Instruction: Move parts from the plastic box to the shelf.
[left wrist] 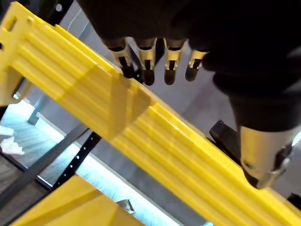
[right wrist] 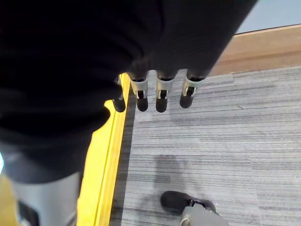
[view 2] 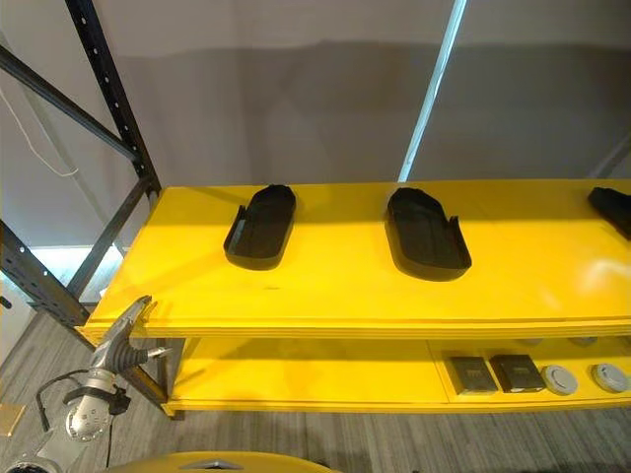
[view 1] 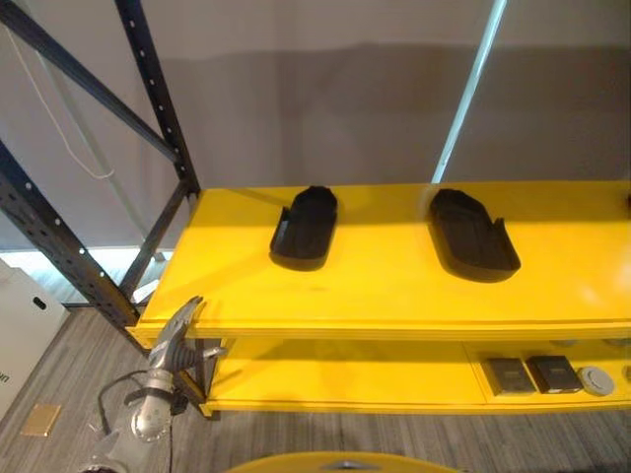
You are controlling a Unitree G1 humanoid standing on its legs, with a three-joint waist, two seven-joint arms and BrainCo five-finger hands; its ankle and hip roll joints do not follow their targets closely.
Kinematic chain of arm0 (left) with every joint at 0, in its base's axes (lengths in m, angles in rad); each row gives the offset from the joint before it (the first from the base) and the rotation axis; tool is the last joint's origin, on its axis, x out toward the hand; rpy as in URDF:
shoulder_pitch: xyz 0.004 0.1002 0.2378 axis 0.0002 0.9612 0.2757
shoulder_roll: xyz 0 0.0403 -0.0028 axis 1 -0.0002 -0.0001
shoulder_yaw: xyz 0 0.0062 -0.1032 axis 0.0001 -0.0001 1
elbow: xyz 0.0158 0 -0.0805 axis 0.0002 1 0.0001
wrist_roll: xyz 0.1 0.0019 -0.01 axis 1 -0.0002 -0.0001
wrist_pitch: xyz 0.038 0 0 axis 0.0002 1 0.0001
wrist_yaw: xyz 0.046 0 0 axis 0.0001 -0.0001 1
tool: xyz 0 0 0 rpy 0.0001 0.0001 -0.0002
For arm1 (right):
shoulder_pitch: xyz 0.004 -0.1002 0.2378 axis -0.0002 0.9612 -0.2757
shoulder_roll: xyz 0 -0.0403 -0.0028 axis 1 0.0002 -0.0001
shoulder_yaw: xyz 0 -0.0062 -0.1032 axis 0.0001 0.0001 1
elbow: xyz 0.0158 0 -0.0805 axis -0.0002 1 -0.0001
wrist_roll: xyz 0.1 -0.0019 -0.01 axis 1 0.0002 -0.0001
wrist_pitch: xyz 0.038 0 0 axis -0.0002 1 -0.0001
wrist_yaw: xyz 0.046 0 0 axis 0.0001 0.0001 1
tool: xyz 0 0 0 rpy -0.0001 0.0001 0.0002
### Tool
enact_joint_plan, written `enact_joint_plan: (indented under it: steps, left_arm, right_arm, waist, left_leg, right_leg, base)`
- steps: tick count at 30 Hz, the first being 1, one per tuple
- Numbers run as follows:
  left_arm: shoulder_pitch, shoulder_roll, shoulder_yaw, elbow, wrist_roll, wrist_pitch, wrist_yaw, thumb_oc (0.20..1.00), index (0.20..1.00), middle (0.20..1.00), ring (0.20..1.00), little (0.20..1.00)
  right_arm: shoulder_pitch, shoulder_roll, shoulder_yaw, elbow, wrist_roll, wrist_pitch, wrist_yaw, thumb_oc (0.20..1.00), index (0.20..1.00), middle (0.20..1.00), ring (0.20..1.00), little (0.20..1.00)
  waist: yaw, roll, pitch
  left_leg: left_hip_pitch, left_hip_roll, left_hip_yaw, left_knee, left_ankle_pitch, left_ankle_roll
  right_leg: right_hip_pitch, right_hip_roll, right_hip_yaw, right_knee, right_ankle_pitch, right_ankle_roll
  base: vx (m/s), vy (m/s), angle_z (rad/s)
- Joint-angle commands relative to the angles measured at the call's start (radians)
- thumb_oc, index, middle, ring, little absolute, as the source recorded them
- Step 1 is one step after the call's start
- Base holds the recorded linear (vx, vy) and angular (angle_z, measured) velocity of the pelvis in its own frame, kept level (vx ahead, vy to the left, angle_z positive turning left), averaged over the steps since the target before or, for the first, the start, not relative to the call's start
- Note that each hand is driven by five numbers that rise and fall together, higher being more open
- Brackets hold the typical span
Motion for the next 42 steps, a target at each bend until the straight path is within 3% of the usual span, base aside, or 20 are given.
enact_joint_plan:
  steps: [1, 4, 6, 7, 13, 17, 20, 21, 22, 23, 26, 28, 30, 31, 32, 33, 35, 38, 41, 42]
  left_arm:
    - [0.064, 0.048, 0.074, -0.155, -0.196, 0.042, -0.163, 1.000, 1.000, 1.000, 1.000, 1.000]
    - [0.017, 0.100, 0.147, -0.362, -0.398, 0.041, -0.265, 1.000, 1.000, 1.000, 1.000, 1.000]
    - [0.022, 0.102, 0.154, -0.370, -0.403, 0.046, -0.271, 1.000, 1.000, 1.000, 1.000, 1.000]
    - [-0.029, 0.145, 0.220, -0.525, -0.512, 0.038, -0.321, 1.000, 1.000, 1.000, 1.000, 1.000]
    - [-0.015, 0.129, 0.232, -0.545, -0.500, 0.050, -0.323, 1.000, 1.000, 1.000, 1.000, 1.000]
    - [0.029, 0.090, 0.229, -0.521, -0.521, 0.062, -0.331, 1.000, 1.000, 1.000, 1.000, 1.000]
    - [0.046, 0.071, 0.234, -0.528, -0.542, 0.067, -0.331, 1.000, 1.000, 1.000, 1.000, 1.000]
    - [0.034, 0.073, 0.226, -0.523, -0.541, 0.065, -0.316, 1.000, 1.000, 1.000, 1.000, 1.000]
    - [0.030, 0.073, 0.225, -0.522, -0.541, 0.064, -0.316, 1.000, 1.000, 1.000, 1.000, 1.000]
    - [0.019, 0.073, 0.213, -0.524, -0.542, 0.062, -0.316, 1.000, 1.000, 1.000, 1.000, 1.000]
    - [0.034, 0.057, 0.202, -0.522, -0.551, 0.072, -0.335, 1.000, 1.000, 1.000, 1.000, 1.000]
    - [0.040, 0.054, 0.190, -0.511, -0.548, 0.082, -0.344, 1.000, 1.000, 1.000, 1.000, 1.000]
    - [0.039, 0.054, 0.184, -0.499, -0.543, 0.086, -0.346, 1.000, 1.000, 1.000, 1.000, 1.000]
    - [0.039, 0.054, 0.180, -0.480, -0.540, 0.092, -0.347, 1.000, 1.000, 1.000, 1.000, 1.000]
    - [0.032, 0.052, 0.171, -0.456, -0.539, 0.094, -0.348, 1.000, 1.000, 1.000, 1.000, 1.000]
    - [0.018, 0.051, 0.158, -0.421, -0.539, 0.103, -0.353, 1.000, 1.000, 1.000, 1.000, 1.000]
    - [0.004, 0.048, 0.141, -0.384, -0.533, 0.112, -0.358, 1.000, 1.000, 1.000, 1.000, 1.000]
    - [-0.018, 0.052, 0.128, -0.298, -0.496, 0.119, -0.341, 1.000, 1.000, 1.000, 1.000, 1.000]
    - [-0.015, 0.043, 0.126, -0.227, -0.478, 0.131, -0.339, 1.000, 1.000, 1.000, 1.000, 1.000]
    - [-0.025, 0.034, 0.131, -0.080, -0.437, 0.135, -0.307, 1.000, 1.000, 1.000, 1.000, 1.000]
  right_arm:
    - [-0.074, 0.009, 0.024, -0.005, -0.022, -0.015, -0.004, 1.000, 1.000, 1.000, 1.000, 1.000]
    - [-0.099, -0.014, 0.040, -0.021, -0.041, 0.009, 0.013, 1.000, 1.000, 1.000, 1.000, 1.000]
    - [-0.101, -0.013, 0.042, -0.022, -0.041, 0.010, 0.013, 1.000, 1.000, 1.000, 1.000, 1.000]
    - [-0.126, -0.019, 0.070, -0.032, -0.063, 0.027, 0.052, 1.000, 1.000, 1.000, 1.000, 1.000]
    - [-0.138, -0.017, 0.074, -0.030, -0.059, 0.032, 0.076, 1.000, 1.000, 1.000, 1.000, 1.000]
    - [-0.146, -0.011, 0.087, -0.026, -0.067, 0.035, 0.090, 1.000, 1.000, 1.000, 1.000, 1.000]
    - [-0.163, -0.015, 0.112, -0.034, -0.085, 0.034, 0.093, 1.000, 1.000, 1.000, 1.000, 1.000]
    - [-0.182, -0.027, 0.134, -0.052, -0.096, 0.030, 0.090, 1.000, 1.000, 1.000, 1.000, 1.000]
    - [-0.186, -0.027, 0.133, -0.051, -0.097, 0.031, 0.090, 1.000, 1.000, 1.000, 1.000, 1.000]
    - [-0.203, -0.047, 0.160, -0.062, -0.121, 0.028, 0.089, 1.000, 1.000, 1.000, 1.000, 1.000]
    - [-0.210, -0.063, 0.149, -0.051, -0.136, 0.031, 0.085, 1.000, 1.000, 1.000, 1.000, 1.000]
    - [-0.206, -0.063, 0.100, -0.033, -0.092, 0.035, 0.069, 1.000, 1.000, 1.000, 1.000, 1.000]
    - [-0.205, -0.061, 0.083, -0.021, -0.072, 0.037, 0.061, 1.000, 1.000, 1.000, 1.000, 1.000]
    - [-0.203, -0.058, 0.068, -0.011, -0.053, 0.040, 0.058, 1.000, 1.000, 1.000, 1.000, 1.000]
    - [-0.200, -0.056, 0.061, -0.005, -0.041, 0.042, 0.059, 1.000, 1.000, 1.000, 1.000, 1.000]
    - [-0.193, -0.056, 0.051, 0.001, -0.041, 0.042, 0.062, 1.000, 1.000, 1.000, 1.000, 1.000]
    - [-0.183, -0.058, 0.036, -0.007, -0.042, 0.044, 0.069, 1.000, 1.000, 1.000, 1.000, 1.000]
    - [-0.170, -0.040, 0.025, -0.022, -0.029, 0.044, 0.072, 1.000, 1.000, 1.000, 1.000, 1.000]
    - [-0.161, -0.023, 0.022, -0.025, -0.026, 0.045, 0.078, 1.000, 1.000, 1.000, 1.000, 1.000]
    - [-0.163, -0.009, 0.036, -0.024, -0.043, 0.053, 0.093, 1.000, 1.000, 1.000, 1.000, 1.000]
  waist:
    - [-0.003, -0.039, 0.099]
    - [-0.018, -0.032, 0.090]
    - [-0.018, -0.033, 0.091]
    - [-0.028, -0.032, 0.079]
    - [-0.026, -0.033, 0.076]
    - [-0.001, -0.035, 0.097]
    - [0.018, -0.032, 0.131]
    - [0.043, -0.033, 0.193]
    - [0.036, -0.033, 0.190]
    - [0.047, -0.046, 0.216]
    - [0.046, -0.064, 0.219]
    - [0.028, -0.064, 0.198]
    - [0.021, -0.054, 0.190]
    - [0.007, -0.044, 0.180]
    - [-0.009, -0.031, 0.164]
    - [-0.037, -0.011, 0.139]
    - [-0.066, 0.004, 0.126]
    - [-0.082, -0.002, 0.145]
    - [-0.078, -0.011, 0.149]
    - [-0.079, -0.021, 0.171]
  left_leg:
    - [0.086, 0.029, -0.010, 0.012, -0.105, -0.001]
    - [0.090, 0.030, 0.001, 0.009, -0.106, -0.001]
    - [0.091, 0.030, 0.003, 0.009, -0.107, -0.001]
    - [0.098, 0.031, 0.015, 0.005, -0.111, -0.002]
    - [0.109, 0.037, 0.020, 0.008, -0.118, -0.004]
    - [0.087, 0.057, 0.018, 0.073, -0.126, -0.016]
    - [0.036, 0.068, 0.006, 0.147, -0.129, -0.026]
    - [-0.045, 0.059, -0.050, 0.227, -0.084, -0.058]
    - [-0.060, 0.057, -0.058, 0.234, -0.081, -0.058]
    - [-0.096, 0.013, -0.121, 0.295, -0.118, -0.061]
    - [-0.101, -0.023, -0.109, 0.560, -0.216, -0.040]
    - [-0.087, -0.031, -0.092, 0.697, -0.220, -0.033]
    - [-0.068, -0.032, -0.096, 0.720, -0.227, -0.032]
    - [-0.033, -0.036, -0.105, 0.706, -0.221, -0.034]
    - [0.044, -0.022, -0.100, 0.613, -0.236, -0.032]
    - [0.136, -0.013, -0.092, 0.439, -0.309, -0.013]
    - [0.188, -0.021, -0.073, 0.254, -0.357, 0.016]
    - [0.205, -0.084, -0.129, 0.073, -0.290, 0.058]
    - [0.215, -0.100, -0.119, 0.001, -0.255, 0.073]
    - [0.192, -0.111, -0.102, 0.001, -0.228, 0.082]
  right_leg:
    - [0.062, -0.054, -0.008, 0.042, -0.136, 0.036]
    - [0.059, -0.052, 0.003, 0.043, -0.132, 0.032]
    - [0.059, -0.052, 0.004, 0.043, -0.132, 0.032]
    - [0.058, -0.049, 0.019, 0.040, -0.130, 0.030]
    - [0.059, -0.043, 0.032, 0.043, -0.132, 0.025]
    - [0.064, -0.023, 0.052, 0.033, -0.134, 0.011]
    - [0.061, -0.008, 0.051, 0.023, -0.135, -0.004]
    - [0.053, -0.002, 0.044, 0.018, -0.134, -0.018]
    - [0.045, -0.002, 0.037, 0.018, -0.130, -0.018]
    - [0.023, -0.008, 0.018, 0.018, -0.121, -0.029]
    - [-0.007, -0.019, 0.000, 0.024, -0.098, -0.031]
    - [-0.031, -0.018, -0.006, 0.026, -0.082, -0.033]
    - [-0.035, -0.008, -0.003, 0.031, -0.077, -0.032]
    - [-0.044, -0.002, 0.003, 0.041, -0.069, -0.029]
    - [-0.057, 0.009, 0.001, 0.050, -0.066, -0.026]
    - [-0.094, 0.012, -0.004, 0.063, -0.053, -0.011]
    - [-0.151, 0.000, -0.012, 0.086, -0.032, 0.007]
    - [-0.270, -0.022, 0.006, 0.138, 0.047, 0.058]
    - [-0.288, -0.017, 0.008, 0.123, 0.063, 0.075]
    - [-0.315, -0.027, 0.004, 0.139, 0.087, 0.097]
  base:
    - [0.00, 0.000, 0.00]
    - [0.00, 0.013, 0.04]
    - [0.01, 0.009, -0.02]
    - [0.02, 0.011, -0.09]
    - [0.02, -0.034, -0.16]
    - [-0.04, -0.135, -0.07]
    - [-0.20, -0.151, -0.10]
    - [-0.27, -0.112, -0.01]
    - [-0.48, -0.191, 0.17]
    - [-0.33, -0.132, 0.30]
    - [-0.28, -0.083, 0.41]
    - [-0.19, 0.018, 0.05]
    - [-0.08, 0.059, 0.00]
    - [-0.04, 0.098, 0.15]
    - [-0.18, 0.222, 0.12]
    - [-0.23, 0.241, 0.08]
    - [-0.29, 0.260, 0.18]
    - [-0.36, 0.248, 0.01]
    - [-0.28, 0.141, 0.04]
    - [-0.36, 0.110, -0.04]
